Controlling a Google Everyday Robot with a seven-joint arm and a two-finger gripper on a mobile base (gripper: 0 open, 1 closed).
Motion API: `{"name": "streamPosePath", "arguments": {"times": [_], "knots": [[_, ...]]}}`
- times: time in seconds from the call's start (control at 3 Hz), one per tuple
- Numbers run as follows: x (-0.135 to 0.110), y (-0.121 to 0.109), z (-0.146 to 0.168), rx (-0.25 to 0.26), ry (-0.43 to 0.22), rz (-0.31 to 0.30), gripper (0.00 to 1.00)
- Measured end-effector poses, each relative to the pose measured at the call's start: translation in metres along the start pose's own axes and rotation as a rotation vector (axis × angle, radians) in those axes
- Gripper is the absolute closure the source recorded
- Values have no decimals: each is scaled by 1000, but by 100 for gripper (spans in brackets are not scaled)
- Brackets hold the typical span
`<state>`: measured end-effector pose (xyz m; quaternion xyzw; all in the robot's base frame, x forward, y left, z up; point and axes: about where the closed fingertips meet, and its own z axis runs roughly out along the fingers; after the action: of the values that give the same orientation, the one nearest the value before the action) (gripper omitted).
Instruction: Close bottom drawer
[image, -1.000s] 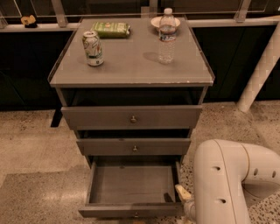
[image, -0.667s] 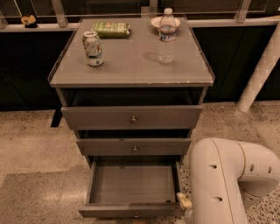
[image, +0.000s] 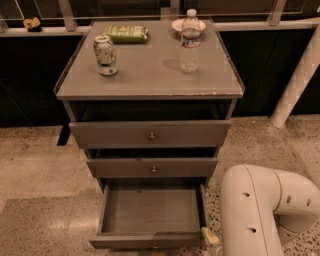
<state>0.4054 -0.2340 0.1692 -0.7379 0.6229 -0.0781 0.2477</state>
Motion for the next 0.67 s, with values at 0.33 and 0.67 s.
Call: {"name": "streamPosePath", "arguments": {"times": [0.33,0.67], "knots": [[0,49,31,-66,-50,53,0],[0,49,32,-66,-50,53,0]]}}
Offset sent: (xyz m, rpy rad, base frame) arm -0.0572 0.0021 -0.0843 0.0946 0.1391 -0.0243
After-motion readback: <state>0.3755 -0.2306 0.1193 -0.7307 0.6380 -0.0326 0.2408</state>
